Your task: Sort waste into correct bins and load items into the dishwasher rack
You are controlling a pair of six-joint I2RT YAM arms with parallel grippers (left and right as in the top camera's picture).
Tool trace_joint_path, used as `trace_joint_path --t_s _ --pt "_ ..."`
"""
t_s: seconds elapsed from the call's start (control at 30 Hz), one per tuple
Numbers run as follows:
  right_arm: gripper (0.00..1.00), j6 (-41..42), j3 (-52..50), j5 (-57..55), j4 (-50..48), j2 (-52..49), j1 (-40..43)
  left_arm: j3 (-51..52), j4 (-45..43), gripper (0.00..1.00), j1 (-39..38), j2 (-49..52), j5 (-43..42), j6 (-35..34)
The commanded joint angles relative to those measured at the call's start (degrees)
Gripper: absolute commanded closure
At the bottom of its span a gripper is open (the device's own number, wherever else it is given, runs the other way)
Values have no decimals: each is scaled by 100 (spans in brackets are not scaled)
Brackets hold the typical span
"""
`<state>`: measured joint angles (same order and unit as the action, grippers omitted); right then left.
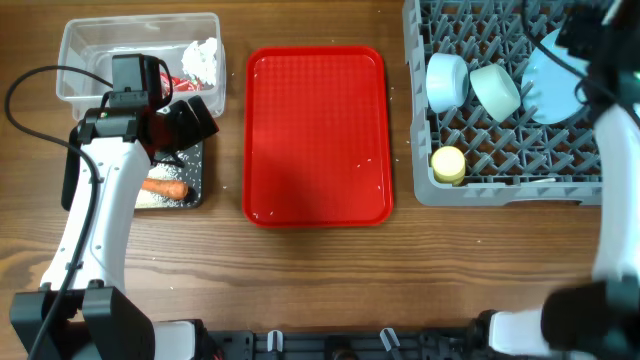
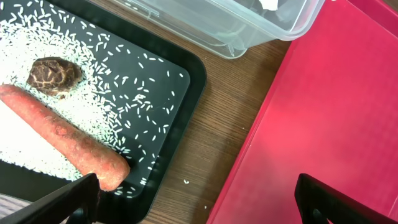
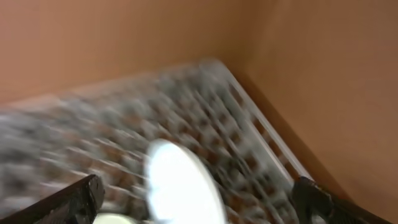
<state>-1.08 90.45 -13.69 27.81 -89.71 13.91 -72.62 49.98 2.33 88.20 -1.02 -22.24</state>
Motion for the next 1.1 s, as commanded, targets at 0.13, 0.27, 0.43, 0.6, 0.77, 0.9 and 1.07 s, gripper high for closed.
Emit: trace_joint_path --t_s 0.13,0.27,0.43,0.6,0.77,0.9,1.07 --pt "0 144 125 1510 50 1023 -24 -57 2 0 15 -44 -44 -74" --pt "0 144 101 1508 72 973 -24 -57 2 0 15 -44 -44 -74" --pt "0 146 98 1510 219 876 -24 -57 2 0 15 -44 -44 -74" --pt "0 146 98 1510 444 813 -24 -57 2 0 15 -44 -44 -74" --pt "0 144 92 1508 688 787 -57 -57 2 0 15 -44 -44 -74" --pt "0 142 92 1508 1008 940 -345 -57 2 0 15 -44 -46 -74" --pt "0 144 50 1508 1294 1305 -1226 -57 2 0 15 -44 -44 -74"
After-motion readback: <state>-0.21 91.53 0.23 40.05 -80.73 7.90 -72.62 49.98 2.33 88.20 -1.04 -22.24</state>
